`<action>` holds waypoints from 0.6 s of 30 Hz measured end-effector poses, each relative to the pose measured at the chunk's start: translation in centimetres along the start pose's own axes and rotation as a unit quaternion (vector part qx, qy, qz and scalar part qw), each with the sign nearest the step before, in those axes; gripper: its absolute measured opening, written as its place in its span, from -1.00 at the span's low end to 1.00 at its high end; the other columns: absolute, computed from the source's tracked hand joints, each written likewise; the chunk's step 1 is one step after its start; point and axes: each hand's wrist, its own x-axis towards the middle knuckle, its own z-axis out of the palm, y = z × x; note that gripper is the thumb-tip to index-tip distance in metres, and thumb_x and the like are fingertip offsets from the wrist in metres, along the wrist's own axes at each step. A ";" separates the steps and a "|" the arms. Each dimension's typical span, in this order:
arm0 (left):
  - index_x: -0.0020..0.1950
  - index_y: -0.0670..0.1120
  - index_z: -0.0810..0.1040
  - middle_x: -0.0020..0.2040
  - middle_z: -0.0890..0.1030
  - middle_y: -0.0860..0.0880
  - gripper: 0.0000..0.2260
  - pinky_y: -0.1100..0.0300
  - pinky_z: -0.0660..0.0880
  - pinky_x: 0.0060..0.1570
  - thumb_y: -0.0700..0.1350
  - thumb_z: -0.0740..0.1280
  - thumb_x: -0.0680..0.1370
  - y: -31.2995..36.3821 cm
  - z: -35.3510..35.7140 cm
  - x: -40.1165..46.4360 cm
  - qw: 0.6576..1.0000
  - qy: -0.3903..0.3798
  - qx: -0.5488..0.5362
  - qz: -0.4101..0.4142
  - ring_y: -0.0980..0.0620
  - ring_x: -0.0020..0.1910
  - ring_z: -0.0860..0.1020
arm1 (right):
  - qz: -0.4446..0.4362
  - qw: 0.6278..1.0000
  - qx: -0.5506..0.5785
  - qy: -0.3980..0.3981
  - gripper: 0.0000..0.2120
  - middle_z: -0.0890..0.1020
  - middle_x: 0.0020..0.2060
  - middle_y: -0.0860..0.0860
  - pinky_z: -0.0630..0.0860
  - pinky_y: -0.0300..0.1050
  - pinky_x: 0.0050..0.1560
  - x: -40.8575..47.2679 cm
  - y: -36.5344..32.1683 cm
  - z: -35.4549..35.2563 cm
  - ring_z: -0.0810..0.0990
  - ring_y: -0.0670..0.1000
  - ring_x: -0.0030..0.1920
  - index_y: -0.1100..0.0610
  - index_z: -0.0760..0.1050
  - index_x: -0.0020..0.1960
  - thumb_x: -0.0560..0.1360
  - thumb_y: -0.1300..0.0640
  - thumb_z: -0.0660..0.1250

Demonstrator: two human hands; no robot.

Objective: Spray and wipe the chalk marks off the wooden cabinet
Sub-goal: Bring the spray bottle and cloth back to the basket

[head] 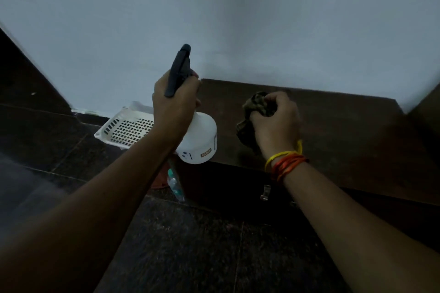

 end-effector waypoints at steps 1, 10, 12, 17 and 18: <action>-0.07 -0.12 0.57 -0.14 0.62 -0.11 -0.87 0.10 0.53 -0.24 -0.15 0.27 0.44 0.6 -0.7 0.8 1.000 -0.003 0.003 -0.010 0.01 -0.33 0.53 | 0.007 1.000 -0.005 -0.008 -0.76 0.47 0.01 0.09 0.22 -0.42 -0.22 0.0 -1.1 0.3 0.39 -0.06 -0.15 0.13 0.51 0.00 0.36 0.27 0.41; 0.03 0.02 0.54 -0.16 0.49 -0.05 -0.82 0.25 0.43 -0.26 -0.24 0.24 0.57 4.2 -10.3 8.1 0.997 -0.051 0.030 -0.050 0.02 -0.25 0.45 | 0.071 0.996 -0.010 -0.060 -0.76 0.44 -0.03 0.05 0.28 -0.39 -0.15 -0.2 -11.9 6.7 0.43 -0.02 -0.14 0.14 0.52 0.01 0.35 0.27 0.42; 0.09 -0.02 0.55 -0.14 0.47 -0.09 -0.83 0.39 0.38 -0.35 -0.24 0.25 0.59 4.2 -12.9 9.6 0.996 -0.058 0.043 -0.043 0.07 -0.28 0.42 | 0.083 0.995 -0.016 -0.062 -0.75 0.47 -0.03 0.09 0.29 -0.38 -0.12 -0.5 -14.0 8.9 0.43 -0.02 -0.14 0.15 0.53 0.00 0.33 0.28 0.43; 0.19 -0.08 0.56 -0.09 0.51 -0.06 -0.82 0.47 0.38 -0.35 -0.17 0.29 0.60 3.2 -17.7 13.3 0.996 -0.046 0.048 -0.056 0.25 -0.33 0.44 | 0.125 0.989 -0.012 -0.077 -0.73 0.48 0.01 0.10 0.31 -0.36 -0.06 -1.0 -17.5 14.4 0.44 -0.03 -0.11 0.14 0.54 0.03 0.34 0.27 0.42; 0.20 -0.09 0.57 -0.07 0.52 -0.04 -0.81 0.48 0.38 -0.35 -0.16 0.31 0.60 2.8 -18.4 14.1 0.996 -0.039 0.043 -0.064 0.29 -0.35 0.45 | 0.131 0.988 -0.006 -0.080 -0.74 0.48 0.01 0.09 0.35 -0.32 -0.03 -1.0 -17.8 15.5 0.46 -0.02 -0.10 0.14 0.53 0.03 0.35 0.27 0.42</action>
